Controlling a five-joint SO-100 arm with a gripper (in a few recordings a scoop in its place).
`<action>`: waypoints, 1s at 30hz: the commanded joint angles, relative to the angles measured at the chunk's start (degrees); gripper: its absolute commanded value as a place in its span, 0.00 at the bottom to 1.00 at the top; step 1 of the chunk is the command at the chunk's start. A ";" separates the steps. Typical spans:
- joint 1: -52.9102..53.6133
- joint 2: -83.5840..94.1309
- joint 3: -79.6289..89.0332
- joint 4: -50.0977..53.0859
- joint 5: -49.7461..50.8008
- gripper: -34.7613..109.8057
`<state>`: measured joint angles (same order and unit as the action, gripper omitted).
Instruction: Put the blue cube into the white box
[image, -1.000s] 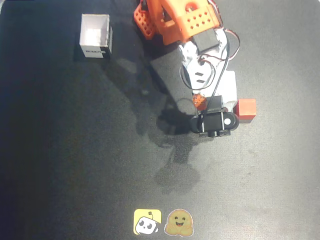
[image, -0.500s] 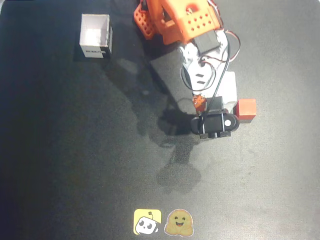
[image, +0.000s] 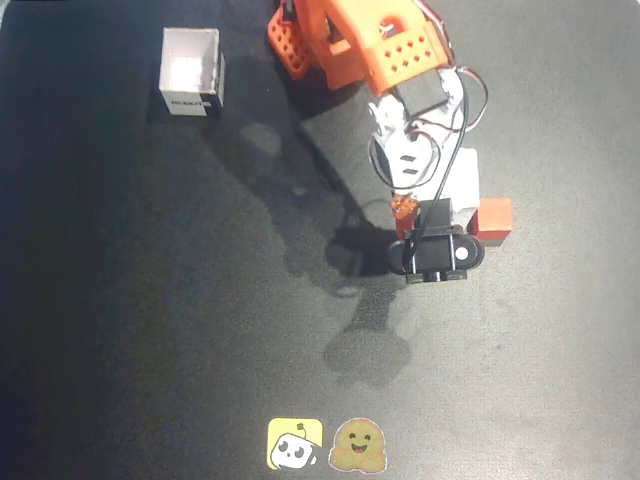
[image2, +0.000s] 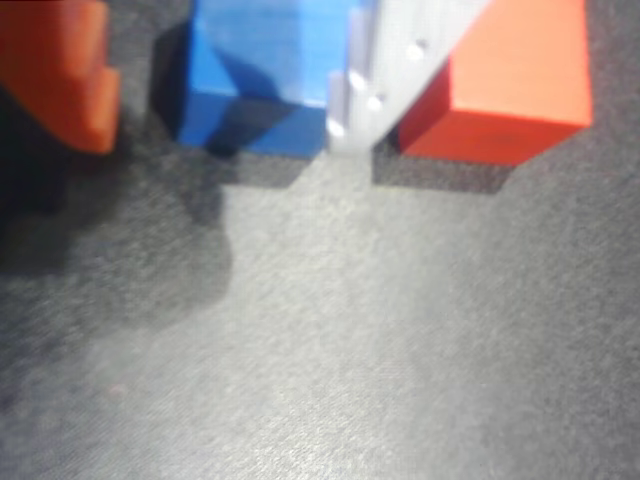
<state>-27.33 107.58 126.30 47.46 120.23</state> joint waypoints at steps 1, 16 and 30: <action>-0.97 0.44 -2.37 1.32 0.62 0.35; -4.75 2.99 -1.76 6.50 3.87 0.36; -6.15 3.69 -0.35 7.56 3.69 0.37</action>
<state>-32.78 110.92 126.47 55.02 123.93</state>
